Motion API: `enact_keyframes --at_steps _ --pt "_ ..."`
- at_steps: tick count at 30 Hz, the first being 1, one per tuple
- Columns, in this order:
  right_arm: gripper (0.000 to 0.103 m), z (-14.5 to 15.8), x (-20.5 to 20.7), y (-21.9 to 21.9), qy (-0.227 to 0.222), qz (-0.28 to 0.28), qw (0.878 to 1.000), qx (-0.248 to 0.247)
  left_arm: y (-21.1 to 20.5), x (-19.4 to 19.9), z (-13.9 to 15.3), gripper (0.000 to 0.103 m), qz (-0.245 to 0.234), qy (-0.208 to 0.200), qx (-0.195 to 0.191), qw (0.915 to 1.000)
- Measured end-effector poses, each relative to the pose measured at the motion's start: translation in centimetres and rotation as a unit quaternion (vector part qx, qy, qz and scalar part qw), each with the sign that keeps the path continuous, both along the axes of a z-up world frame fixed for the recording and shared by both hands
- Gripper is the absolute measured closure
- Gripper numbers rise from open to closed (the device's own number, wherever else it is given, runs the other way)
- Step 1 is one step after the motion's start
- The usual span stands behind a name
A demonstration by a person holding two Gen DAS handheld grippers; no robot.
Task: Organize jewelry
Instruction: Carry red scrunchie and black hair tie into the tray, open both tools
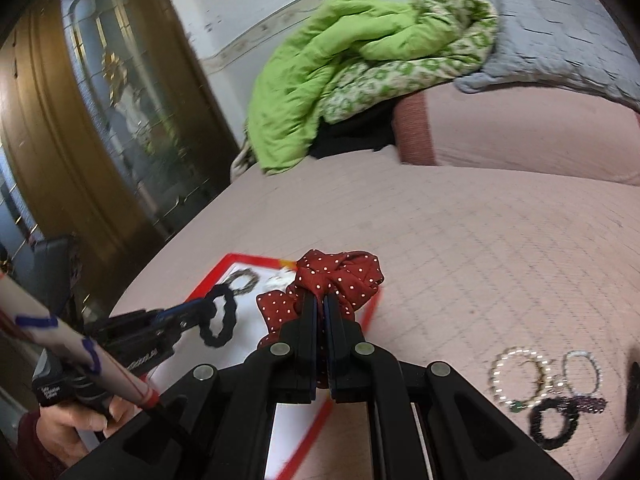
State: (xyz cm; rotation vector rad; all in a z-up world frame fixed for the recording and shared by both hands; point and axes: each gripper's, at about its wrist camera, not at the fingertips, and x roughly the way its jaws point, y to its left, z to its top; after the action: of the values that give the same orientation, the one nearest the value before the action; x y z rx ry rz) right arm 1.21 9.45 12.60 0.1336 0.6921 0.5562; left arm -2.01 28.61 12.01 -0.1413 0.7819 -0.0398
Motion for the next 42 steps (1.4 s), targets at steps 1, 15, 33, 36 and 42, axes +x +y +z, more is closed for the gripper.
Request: enact_keyframes --at_steps 1,15,33,36,42 --pt "0.098 -0.1 -0.1 0.3 0.000 0.003 1.000 -0.002 0.3 -0.1 -0.1 0.096 0.003 0.001 0.000 1.0000" --pt "0.098 -1.7 -1.2 5.2 0.016 0.051 0.998 -0.021 4.9 -0.5 -1.7 0.096 0.045 0.020 0.015 0.9987" --pt "0.098 -4.4 -0.9 7.7 0.050 0.081 0.995 -0.034 6.4 1.4 -4.2 0.096 0.062 0.065 0.028 0.9955" --pt "0.098 -4.7 -0.5 8.1 0.054 0.080 0.995 -0.034 6.8 1.8 -4.6 0.096 0.068 0.074 0.029 0.9945" --pt "0.098 -5.3 0.1 9.1 0.063 0.081 0.994 -0.038 7.0 3.0 -5.4 0.096 0.074 0.091 0.024 0.9928"
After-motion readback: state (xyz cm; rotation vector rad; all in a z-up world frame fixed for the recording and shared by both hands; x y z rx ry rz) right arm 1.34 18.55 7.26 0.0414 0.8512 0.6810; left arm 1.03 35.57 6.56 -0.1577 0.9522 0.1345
